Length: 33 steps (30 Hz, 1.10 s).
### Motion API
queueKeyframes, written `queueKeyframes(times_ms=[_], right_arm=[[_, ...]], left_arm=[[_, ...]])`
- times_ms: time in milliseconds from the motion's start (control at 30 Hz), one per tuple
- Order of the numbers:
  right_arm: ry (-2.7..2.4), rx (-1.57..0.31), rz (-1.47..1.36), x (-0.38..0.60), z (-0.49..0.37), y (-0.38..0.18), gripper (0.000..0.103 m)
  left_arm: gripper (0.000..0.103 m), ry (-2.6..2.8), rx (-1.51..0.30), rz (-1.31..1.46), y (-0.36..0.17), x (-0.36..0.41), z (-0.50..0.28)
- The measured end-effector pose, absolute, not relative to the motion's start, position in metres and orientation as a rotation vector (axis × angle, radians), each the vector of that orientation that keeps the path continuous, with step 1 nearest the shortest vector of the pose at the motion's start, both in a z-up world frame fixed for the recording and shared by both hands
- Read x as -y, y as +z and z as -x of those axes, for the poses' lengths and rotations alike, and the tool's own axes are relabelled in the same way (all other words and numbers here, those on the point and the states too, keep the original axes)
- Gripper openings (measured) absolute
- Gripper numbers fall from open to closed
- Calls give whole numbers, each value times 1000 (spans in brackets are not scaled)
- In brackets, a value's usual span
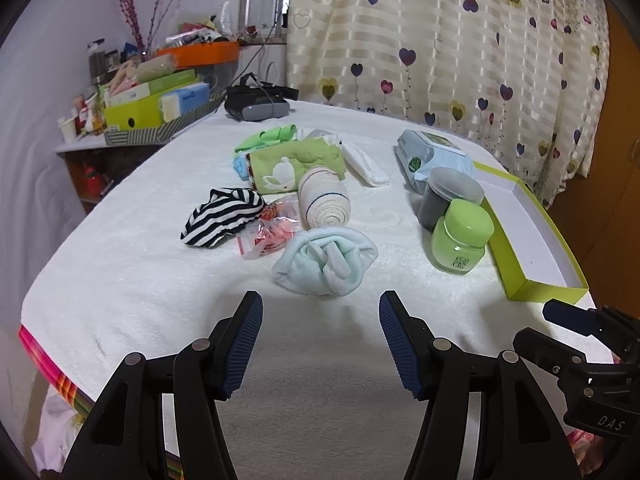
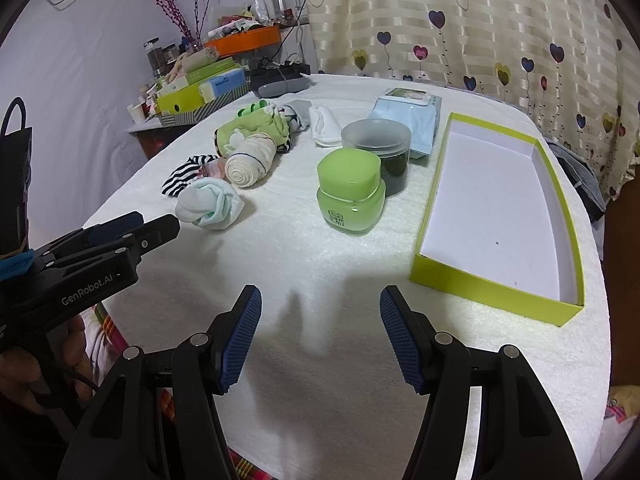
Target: Organize soft objects
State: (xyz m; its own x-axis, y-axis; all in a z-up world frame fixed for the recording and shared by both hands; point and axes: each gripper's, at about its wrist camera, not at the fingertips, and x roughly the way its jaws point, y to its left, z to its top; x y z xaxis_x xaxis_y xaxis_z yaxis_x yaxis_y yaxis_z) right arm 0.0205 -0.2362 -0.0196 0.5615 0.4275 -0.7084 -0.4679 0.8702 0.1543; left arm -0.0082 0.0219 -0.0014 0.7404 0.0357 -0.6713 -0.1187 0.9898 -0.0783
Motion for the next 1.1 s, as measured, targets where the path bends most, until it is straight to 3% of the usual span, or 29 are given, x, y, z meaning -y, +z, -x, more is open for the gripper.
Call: queueKeyframes(times_ms=[1100], right_arm=[[572,-814,62,226,-26,-17,63]], left_arm=[[61,41,-734,214,1,-42,6]])
